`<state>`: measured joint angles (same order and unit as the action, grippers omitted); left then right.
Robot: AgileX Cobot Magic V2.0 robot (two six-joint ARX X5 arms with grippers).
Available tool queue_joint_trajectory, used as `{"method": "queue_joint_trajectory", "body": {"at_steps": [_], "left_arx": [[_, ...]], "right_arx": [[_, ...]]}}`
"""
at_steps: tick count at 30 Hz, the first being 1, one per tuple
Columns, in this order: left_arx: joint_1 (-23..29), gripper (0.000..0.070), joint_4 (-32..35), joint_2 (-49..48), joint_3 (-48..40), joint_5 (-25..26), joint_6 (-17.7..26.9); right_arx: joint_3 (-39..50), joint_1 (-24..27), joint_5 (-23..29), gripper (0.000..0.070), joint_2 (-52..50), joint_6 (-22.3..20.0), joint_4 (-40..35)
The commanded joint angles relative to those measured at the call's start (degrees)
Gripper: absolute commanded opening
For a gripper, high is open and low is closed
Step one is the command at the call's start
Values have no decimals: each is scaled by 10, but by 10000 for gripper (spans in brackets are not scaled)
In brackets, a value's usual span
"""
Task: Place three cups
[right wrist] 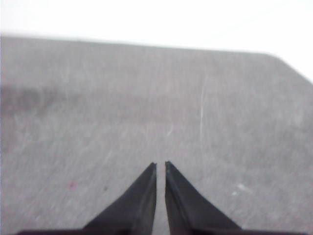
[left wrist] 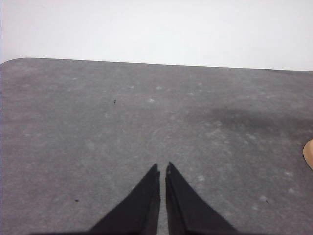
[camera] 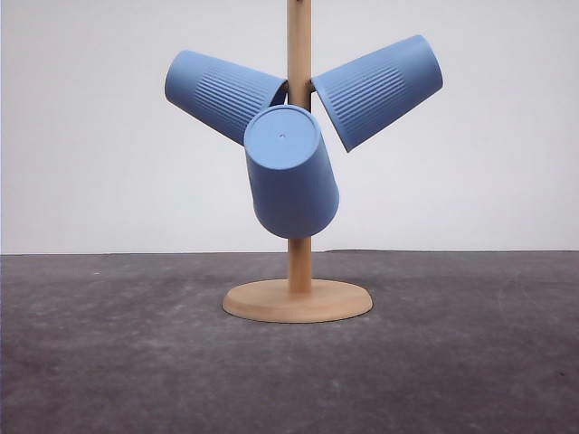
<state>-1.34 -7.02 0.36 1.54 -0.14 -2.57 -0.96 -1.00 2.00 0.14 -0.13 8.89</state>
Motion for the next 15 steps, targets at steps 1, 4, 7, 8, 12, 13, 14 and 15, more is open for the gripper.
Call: {"method": "queue_joint_trajectory", "body": {"at_steps": [1, 4, 7, 8, 12, 13, 14, 15], "left_arx": [[0, 0, 7, 0, -8, -2, 2], [0, 0, 7, 0, -8, -2, 2], [0, 0, 7, 0, -8, -2, 2], [0, 0, 7, 0, -8, -2, 2], [0, 0, 7, 0, -8, -2, 2], [0, 0, 7, 0, -8, -2, 2], [0, 0, 7, 0, -8, -2, 2], [0, 0, 7, 0, -8, -2, 2]], "right_arx": [[3, 5, -3, 29, 1, -6, -10], [3, 7, -3, 30, 1, 2, -10], [3, 6, -5, 29, 1, 12, -13], [3, 6, -5, 30, 1, 12, -14], [3, 6, -5, 29, 1, 12, -21], [3, 6, -5, 29, 1, 12, -23], [3, 6, -5, 29, 1, 12, -26], [3, 6, -5, 30, 1, 12, -29]]}}
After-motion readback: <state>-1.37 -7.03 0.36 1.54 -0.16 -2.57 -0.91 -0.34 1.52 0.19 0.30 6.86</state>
